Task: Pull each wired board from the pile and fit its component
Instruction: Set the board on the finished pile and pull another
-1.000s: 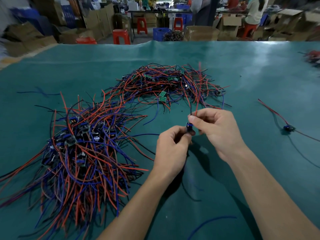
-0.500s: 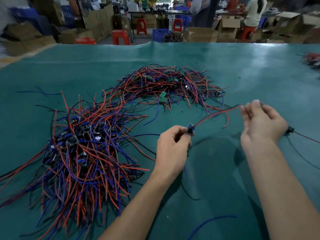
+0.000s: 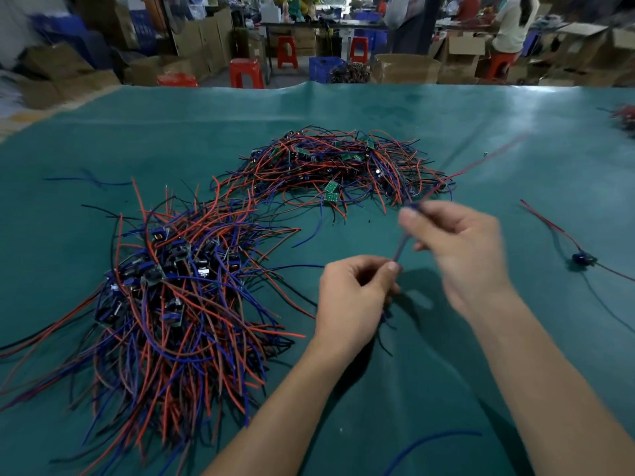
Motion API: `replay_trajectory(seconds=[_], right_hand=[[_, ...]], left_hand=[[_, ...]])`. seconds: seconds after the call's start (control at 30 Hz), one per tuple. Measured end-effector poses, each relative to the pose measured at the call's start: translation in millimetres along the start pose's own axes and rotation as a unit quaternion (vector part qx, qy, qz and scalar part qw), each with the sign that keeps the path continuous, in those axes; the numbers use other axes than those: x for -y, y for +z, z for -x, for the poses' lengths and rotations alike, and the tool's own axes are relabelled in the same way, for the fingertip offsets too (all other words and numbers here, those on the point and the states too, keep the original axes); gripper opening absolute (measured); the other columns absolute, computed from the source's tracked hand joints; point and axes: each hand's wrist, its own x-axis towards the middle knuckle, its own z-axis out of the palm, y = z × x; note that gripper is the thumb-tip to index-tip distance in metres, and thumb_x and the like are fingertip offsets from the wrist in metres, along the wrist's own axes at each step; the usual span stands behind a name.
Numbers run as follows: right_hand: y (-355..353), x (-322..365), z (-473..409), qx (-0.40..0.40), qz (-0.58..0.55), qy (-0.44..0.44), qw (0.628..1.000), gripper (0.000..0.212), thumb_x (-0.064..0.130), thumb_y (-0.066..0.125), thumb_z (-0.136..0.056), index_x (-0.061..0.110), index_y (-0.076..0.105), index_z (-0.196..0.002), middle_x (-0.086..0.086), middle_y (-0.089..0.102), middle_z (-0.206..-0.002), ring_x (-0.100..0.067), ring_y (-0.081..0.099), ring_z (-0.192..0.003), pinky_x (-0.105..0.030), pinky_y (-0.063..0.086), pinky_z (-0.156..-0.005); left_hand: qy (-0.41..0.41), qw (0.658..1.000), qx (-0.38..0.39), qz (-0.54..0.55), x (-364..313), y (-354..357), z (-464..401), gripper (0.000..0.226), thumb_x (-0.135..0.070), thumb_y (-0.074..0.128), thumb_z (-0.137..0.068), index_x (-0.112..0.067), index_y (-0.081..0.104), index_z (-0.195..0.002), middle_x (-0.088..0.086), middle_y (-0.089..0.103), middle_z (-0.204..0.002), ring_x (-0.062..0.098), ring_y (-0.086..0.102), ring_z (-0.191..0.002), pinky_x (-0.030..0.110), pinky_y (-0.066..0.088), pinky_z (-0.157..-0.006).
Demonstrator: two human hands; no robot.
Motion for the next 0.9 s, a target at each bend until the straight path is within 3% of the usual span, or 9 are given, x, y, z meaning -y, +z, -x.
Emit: replay_trajectory(seconds=[0.13, 0.2, 0.3, 0.37, 0.5, 0.57, 0.63, 0.77, 0.9], right_hand=[[-13, 45, -12, -0.12, -0.038, -0.076, 0.989, 0.008, 0.012, 0.077, -0.088, 0.019, 0.074, -0.086, 0.01, 0.071, -0.069, -0.01, 0.055, -0.064, -0.022, 0.045, -0.058], [0, 78, -13, -0.095, -0.054, -0.108, 0.988, 0.005, 0.016, 0.077, -0.087, 0.019, 0.075, -0.084, 0.004, 0.069, -0.07, -0.014, 0.053, -0.062, -0.025, 0.044, -0.058], [47, 119, -10, 0.061, -0.109, -0.09, 0.988, 0.009, 0.017, 0.078, -0.087, 0.015, 0.075, -0.079, -0.002, 0.066, -0.07, -0.014, 0.052, -0.059, -0.025, 0.043, -0.053], [89, 132, -10, 0.187, -0.099, -0.038, 0.977, 0.014, 0.021, 0.078, -0.088, 0.009, 0.073, -0.081, -0.002, 0.067, -0.07, -0.011, 0.055, -0.057, -0.023, 0.044, -0.05], [159, 117, -21, 0.43, 0.162, 0.024, 0.888, 0.036, 0.03, 0.081, -0.086, -0.005, 0.074, -0.093, -0.014, 0.074, -0.081, -0.02, 0.069, -0.064, -0.026, 0.053, -0.051], [172, 88, -47, 0.395, 0.332, -0.027, 0.856, 0.025, 0.027, 0.079, -0.085, 0.004, 0.077, -0.093, -0.014, 0.076, -0.085, -0.024, 0.076, -0.075, -0.029, 0.059, -0.054], [169, 55, -76, 0.311, 0.481, -0.054, 0.818, 0.027, 0.023, 0.07, -0.086, 0.012, 0.074, -0.11, -0.016, 0.074, -0.109, -0.031, 0.072, -0.1, -0.036, 0.061, -0.081], [137, -4, -102, 0.305, 0.631, 0.01, 0.714, 0.046, 0.026, 0.057, -0.095, 0.016, 0.053, -0.14, -0.017, 0.043, -0.144, -0.044, 0.042, -0.133, -0.05, 0.042, -0.11], [112, -22, -108, 0.234, 0.61, -0.041, 0.756, 0.021, 0.024, 0.071, -0.088, 0.015, 0.075, -0.106, -0.015, 0.067, -0.118, -0.037, 0.063, -0.106, -0.042, 0.055, -0.093]], left_hand=[[0.022, 0.998, 0.048, -0.036, -1, 1, 5, 0.019, -0.016, 0.068, -0.094, -0.015, 0.076, -0.077, -0.004, 0.067, -0.061, 0.005, 0.056, -0.057, 0.02, 0.047, -0.058], [0.046, 0.995, 0.04, -0.077, -1, 1, 6, 0.019, -0.019, 0.067, -0.094, -0.014, 0.075, -0.078, 0.0, 0.07, -0.067, 0.005, 0.058, -0.062, 0.023, 0.048, -0.064], [0.053, 0.993, 0.024, -0.103, -2, 3, 5, 0.021, -0.016, 0.063, -0.095, -0.014, 0.072, -0.076, 0.002, 0.071, -0.068, 0.014, 0.063, -0.062, 0.029, 0.05, -0.063], [0.042, 0.995, 0.014, -0.092, -4, 4, 5, 0.03, -0.009, 0.062, -0.093, -0.018, 0.066, -0.065, -0.009, 0.063, -0.056, 0.001, 0.055, -0.051, 0.018, 0.042, -0.055], [0.044, 0.996, 0.0, -0.078, -5, 1, 6, 0.048, 0.0, 0.058, -0.086, -0.028, 0.053, -0.047, -0.018, 0.049, -0.044, -0.003, 0.043, -0.044, 0.009, 0.033, -0.048], [0.029, 0.995, -0.003, -0.099, -4, 0, 5, 0.045, -0.006, 0.056, -0.086, -0.034, 0.056, -0.05, -0.014, 0.049, -0.044, 0.002, 0.042, -0.045, 0.018, 0.038, -0.05], [0.018, 0.993, -0.009, -0.113, -3, 0, 2, 0.038, -0.01, 0.056, -0.088, -0.03, 0.055, -0.055, -0.01, 0.05, -0.05, 0.012, 0.045, -0.051, 0.026, 0.041, -0.058], [0.037, 0.992, -0.003, -0.119, -1, -3, 1, 0.017, -0.014, 0.052, -0.087, -0.022, 0.061, -0.075, -0.006, 0.063, -0.065, 0.017, 0.052, -0.059, 0.034, 0.051, -0.064], [0.051, 0.991, -0.016, -0.126, -1, -2, 0, 0.018, -0.01, 0.054, -0.087, -0.021, 0.069, -0.084, -0.003, 0.072, -0.077, 0.017, 0.063, -0.071, 0.04, 0.059, -0.072]])
